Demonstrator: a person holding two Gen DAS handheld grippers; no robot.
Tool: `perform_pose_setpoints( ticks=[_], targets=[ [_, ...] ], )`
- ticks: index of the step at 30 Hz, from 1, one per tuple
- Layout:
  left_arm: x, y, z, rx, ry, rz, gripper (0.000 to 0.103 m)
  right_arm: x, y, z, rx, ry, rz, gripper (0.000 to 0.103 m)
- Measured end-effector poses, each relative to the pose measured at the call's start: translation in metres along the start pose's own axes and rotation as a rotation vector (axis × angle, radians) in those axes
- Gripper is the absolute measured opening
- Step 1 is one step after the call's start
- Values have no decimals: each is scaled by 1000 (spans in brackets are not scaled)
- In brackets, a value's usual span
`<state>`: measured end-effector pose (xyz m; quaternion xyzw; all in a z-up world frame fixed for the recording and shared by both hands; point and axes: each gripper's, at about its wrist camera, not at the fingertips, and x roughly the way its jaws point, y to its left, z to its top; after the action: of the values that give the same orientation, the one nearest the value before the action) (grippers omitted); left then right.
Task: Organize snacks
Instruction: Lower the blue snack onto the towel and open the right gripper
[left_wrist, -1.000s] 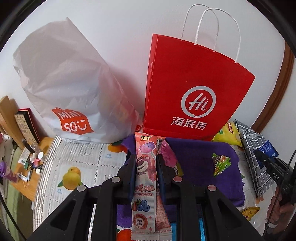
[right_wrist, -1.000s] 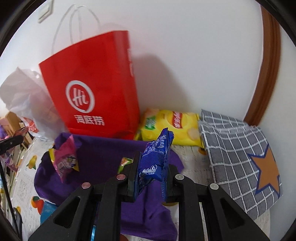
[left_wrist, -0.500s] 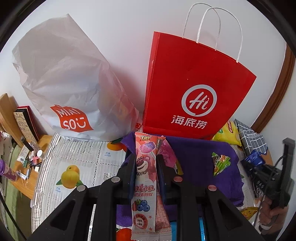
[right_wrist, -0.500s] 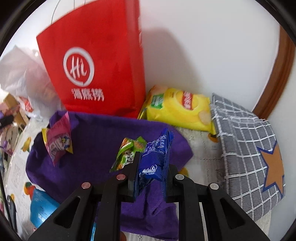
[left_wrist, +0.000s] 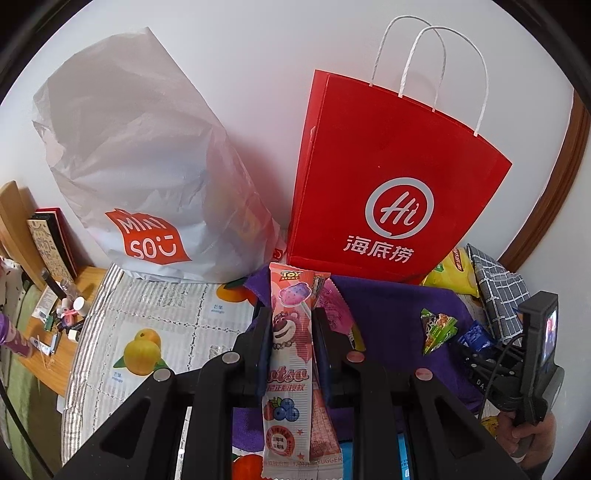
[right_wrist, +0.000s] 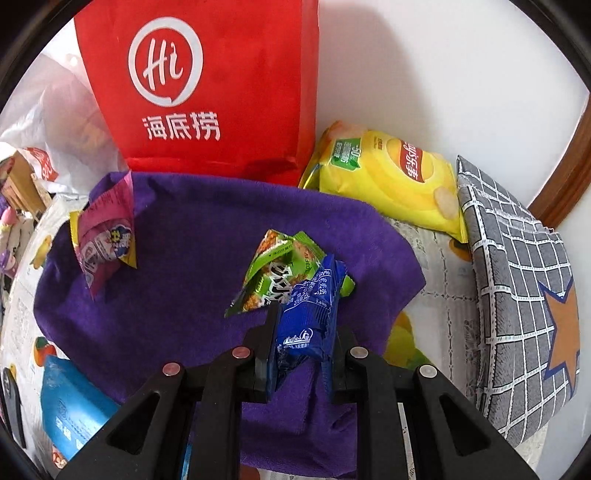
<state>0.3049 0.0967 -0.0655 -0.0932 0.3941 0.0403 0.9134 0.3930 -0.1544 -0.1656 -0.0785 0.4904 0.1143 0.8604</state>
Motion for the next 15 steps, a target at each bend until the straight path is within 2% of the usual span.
perform_pose_setpoints(
  ticks=[15],
  targets=[
    [6, -1, -1, 2, 20, 15, 21, 2, 13, -4, -38, 14, 2, 20]
  ],
)
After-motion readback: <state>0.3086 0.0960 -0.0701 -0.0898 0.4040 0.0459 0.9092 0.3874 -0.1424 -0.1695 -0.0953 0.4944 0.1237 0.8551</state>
